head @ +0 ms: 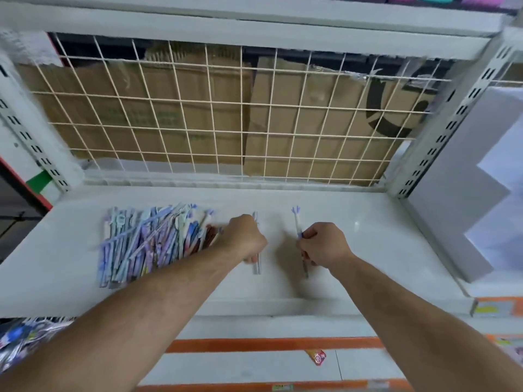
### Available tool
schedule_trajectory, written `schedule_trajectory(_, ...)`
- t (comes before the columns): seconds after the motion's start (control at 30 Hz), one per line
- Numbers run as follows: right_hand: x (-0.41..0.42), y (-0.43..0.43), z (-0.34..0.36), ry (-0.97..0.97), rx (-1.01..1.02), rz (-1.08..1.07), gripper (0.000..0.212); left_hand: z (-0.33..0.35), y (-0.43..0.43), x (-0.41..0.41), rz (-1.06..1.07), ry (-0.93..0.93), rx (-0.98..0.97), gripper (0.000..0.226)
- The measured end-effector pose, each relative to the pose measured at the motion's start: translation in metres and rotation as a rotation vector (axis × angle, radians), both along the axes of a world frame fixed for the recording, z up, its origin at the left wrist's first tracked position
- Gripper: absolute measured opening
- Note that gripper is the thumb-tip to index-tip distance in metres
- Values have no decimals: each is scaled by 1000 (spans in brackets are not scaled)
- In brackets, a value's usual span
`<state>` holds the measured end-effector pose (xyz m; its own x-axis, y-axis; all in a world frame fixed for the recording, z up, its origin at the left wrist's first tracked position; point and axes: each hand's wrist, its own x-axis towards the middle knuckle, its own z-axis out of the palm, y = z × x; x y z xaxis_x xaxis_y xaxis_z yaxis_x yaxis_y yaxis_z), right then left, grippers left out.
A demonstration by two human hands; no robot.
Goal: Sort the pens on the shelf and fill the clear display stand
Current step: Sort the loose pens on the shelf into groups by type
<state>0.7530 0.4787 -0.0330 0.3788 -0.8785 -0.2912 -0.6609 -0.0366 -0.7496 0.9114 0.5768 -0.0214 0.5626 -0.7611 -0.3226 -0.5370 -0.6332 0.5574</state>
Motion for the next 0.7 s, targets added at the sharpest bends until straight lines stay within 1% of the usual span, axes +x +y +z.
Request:
schedule_trajectory(0.13, -8, -5, -1, 45, -17, 24, 6, -4, -2, -6, 33, -26, -9, 4)
schedule_trajectory(0.2, -12, -8, -1, 83, -28, 37, 6, -6, -2, -9, 50, -64, 2, 4)
schedule_trajectory(0.3, -19, -13, -1, 125, -50, 47, 8, -7, -2, -12, 45, -194, 30, 17)
schedule_trajectory(0.37, -24, -18, 0, 131, -58, 45, 10, -6, -5, -16, 26, -253, -10, 25)
schedule_trajectory(0.5, -33, -28, -1, 148, -72, 51, 6, -2, -15, -36, -57, -368, -60, 29)
schedule_trajectory(0.6, -38, -35, -3, 160, -75, 59, 9, -7, -24, -48, -89, -370, -100, 26)
schedule_trajectory(0.7, -43, -42, -5, 169, -76, 67, 8, -13, -30, -55, -78, -340, -87, 24)
